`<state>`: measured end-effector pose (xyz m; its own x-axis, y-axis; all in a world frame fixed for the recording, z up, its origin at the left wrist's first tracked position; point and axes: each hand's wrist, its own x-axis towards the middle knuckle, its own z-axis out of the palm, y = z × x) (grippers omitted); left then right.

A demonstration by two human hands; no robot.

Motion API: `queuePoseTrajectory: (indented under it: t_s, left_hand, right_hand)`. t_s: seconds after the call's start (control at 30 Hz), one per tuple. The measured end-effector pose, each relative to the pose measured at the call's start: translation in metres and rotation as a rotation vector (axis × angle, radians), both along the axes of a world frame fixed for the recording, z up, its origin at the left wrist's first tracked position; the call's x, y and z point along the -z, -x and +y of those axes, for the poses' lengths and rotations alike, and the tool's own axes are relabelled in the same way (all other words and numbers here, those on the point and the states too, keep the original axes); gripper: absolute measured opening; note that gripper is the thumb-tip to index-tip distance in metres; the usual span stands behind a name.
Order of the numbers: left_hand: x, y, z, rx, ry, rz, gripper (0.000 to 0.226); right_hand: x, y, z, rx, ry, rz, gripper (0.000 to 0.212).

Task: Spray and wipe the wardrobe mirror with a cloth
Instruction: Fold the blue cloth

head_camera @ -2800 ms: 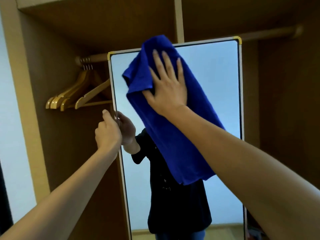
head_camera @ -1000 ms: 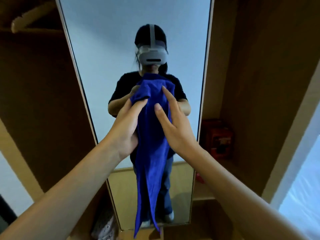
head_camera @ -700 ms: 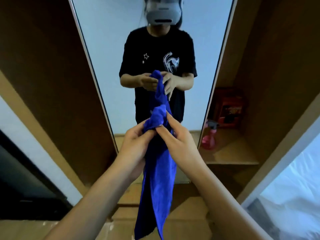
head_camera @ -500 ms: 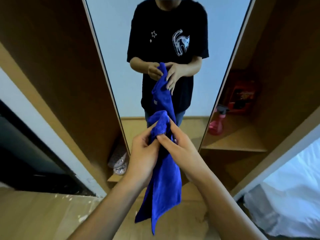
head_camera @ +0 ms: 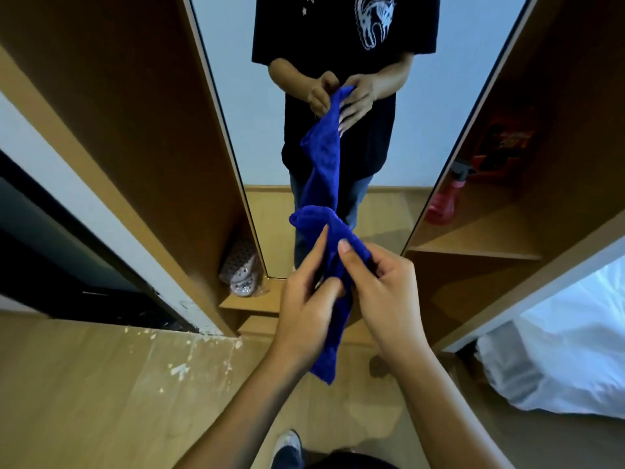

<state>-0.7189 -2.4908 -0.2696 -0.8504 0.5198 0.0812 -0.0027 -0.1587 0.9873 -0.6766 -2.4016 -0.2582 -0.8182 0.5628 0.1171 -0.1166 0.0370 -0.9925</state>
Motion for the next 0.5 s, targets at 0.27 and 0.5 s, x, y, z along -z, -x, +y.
queuePoseTrajectory:
  t_s: [0.27, 0.5]
  left_hand:
    - [0.007, -0.003, -0.006, 0.022, 0.012, -0.023, 0.052]
    - [0.020, -0.001, -0.007, -0.157, 0.078, 0.017, 0.037]
  right_hand:
    - [0.000, -0.003, 0.001, -0.025, 0.497, -0.064, 0.025]
    - [-0.004, -0.006, 0.009, -0.043, 0.545, -0.129, 0.025]
